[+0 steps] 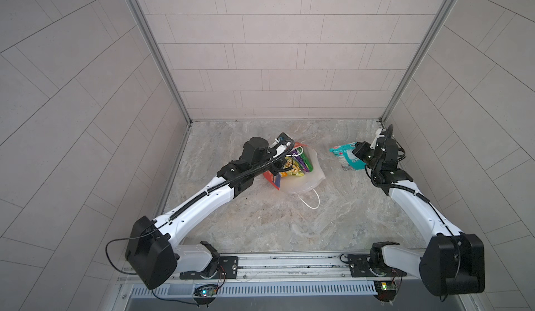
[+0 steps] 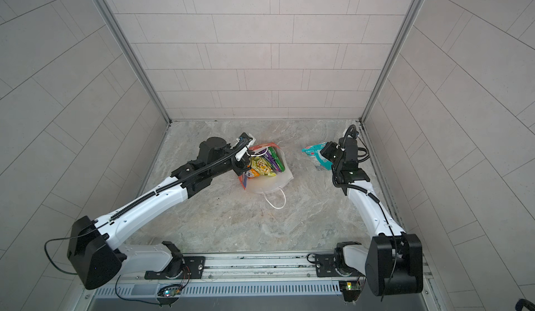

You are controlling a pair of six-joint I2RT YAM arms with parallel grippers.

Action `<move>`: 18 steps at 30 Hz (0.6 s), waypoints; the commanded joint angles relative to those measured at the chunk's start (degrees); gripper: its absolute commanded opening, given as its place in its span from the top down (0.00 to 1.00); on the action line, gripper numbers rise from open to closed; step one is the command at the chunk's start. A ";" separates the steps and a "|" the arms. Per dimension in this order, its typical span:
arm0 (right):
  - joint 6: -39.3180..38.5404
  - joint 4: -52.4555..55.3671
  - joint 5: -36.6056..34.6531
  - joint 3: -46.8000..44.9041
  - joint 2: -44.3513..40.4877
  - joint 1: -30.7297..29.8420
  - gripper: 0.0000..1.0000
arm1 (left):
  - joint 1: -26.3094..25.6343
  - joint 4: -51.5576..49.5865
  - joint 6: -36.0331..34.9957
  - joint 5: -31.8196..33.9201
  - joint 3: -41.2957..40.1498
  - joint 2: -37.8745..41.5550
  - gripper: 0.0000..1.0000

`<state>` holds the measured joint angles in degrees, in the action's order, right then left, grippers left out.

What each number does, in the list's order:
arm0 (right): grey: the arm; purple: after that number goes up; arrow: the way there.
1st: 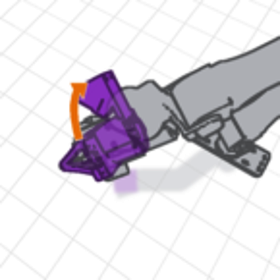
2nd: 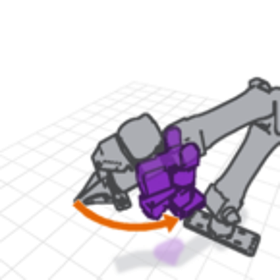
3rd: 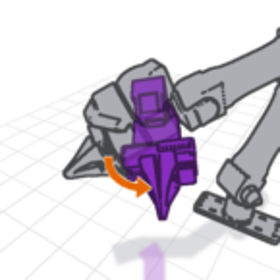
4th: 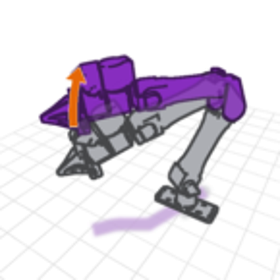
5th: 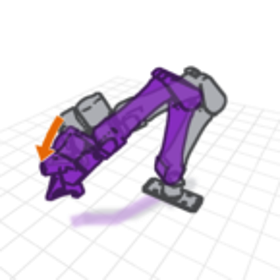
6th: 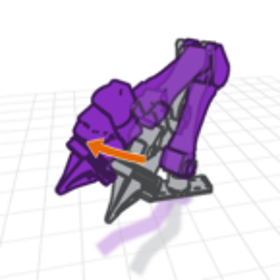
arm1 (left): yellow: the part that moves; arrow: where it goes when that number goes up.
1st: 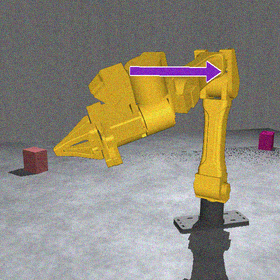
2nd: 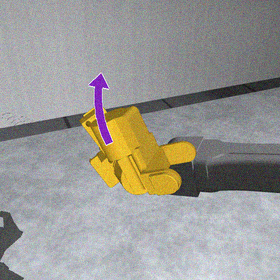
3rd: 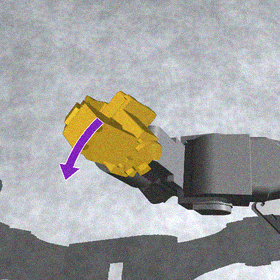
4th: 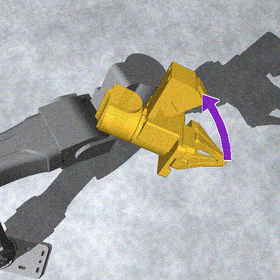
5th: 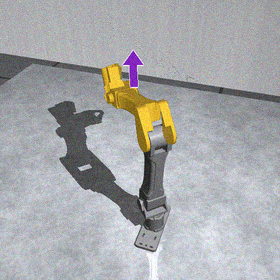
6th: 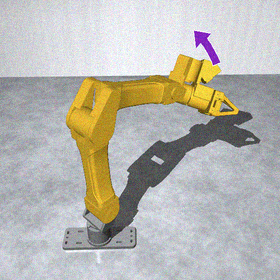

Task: Take the snacks out of the paper bag
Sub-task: Place the snack at the middle-right of the table.

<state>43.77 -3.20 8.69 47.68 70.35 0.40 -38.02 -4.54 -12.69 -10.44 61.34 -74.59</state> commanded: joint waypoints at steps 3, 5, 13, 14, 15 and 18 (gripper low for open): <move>7.30 -5.12 2.03 2.16 6.58 -0.12 1.00 | -0.13 3.52 -0.48 -0.92 -0.74 1.04 1.00; 9.33 -6.44 1.82 2.07 8.55 -0.20 1.00 | -0.16 3.81 -0.54 -0.90 -0.96 1.11 1.00; 17.53 -12.20 -1.55 2.31 17.90 -0.23 1.00 | -0.14 4.00 -0.24 -1.28 -0.92 1.15 1.00; 18.27 -12.43 -2.64 2.65 19.23 -0.15 1.00 | -0.15 3.86 -0.16 -1.21 -1.05 1.21 1.00; 19.05 -13.03 -3.57 2.83 20.50 -0.01 1.00 | -0.13 3.80 -0.19 -1.19 -1.05 1.30 1.00; 19.34 -14.90 -5.26 4.32 24.10 0.29 1.00 | -0.15 3.57 -0.23 -1.08 -0.90 1.46 1.00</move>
<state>59.68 -15.38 6.79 50.19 92.29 0.45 -38.02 -3.73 -12.91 -10.63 60.82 -74.59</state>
